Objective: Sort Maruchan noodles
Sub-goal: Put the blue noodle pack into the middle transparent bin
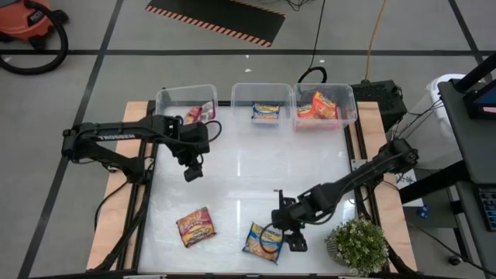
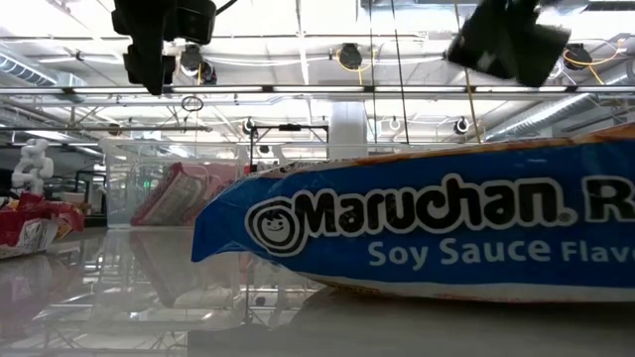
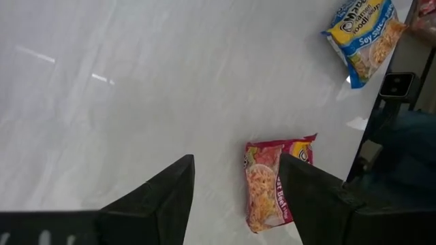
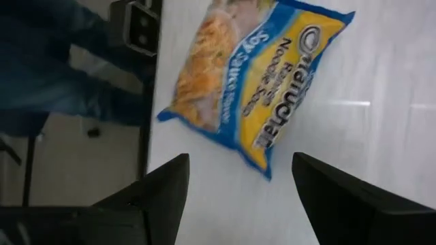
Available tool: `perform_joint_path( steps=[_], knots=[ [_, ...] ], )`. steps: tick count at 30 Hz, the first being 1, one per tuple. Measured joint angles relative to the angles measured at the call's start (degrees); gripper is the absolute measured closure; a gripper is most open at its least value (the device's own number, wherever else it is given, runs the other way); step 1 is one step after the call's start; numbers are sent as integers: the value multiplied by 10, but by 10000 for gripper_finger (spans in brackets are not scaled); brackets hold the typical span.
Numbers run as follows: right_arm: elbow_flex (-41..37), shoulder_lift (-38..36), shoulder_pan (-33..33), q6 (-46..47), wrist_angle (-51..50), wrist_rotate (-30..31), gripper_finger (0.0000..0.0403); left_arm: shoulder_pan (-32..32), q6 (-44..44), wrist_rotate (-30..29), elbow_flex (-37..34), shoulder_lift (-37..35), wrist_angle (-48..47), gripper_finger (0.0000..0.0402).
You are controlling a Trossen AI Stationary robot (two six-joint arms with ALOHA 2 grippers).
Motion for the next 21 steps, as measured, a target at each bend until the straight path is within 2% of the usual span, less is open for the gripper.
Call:
perform_joint_path(
  steps=[6, 21],
  knots=[
    [-94, 0, 3, 22, 136, 0, 151, -10, -7, -15, 0, 0, -1, 183],
    [-252, 0, 7, 2, 354, -11, 152, -30, -49, -25, 0, 0, -1, 183]
  ],
)
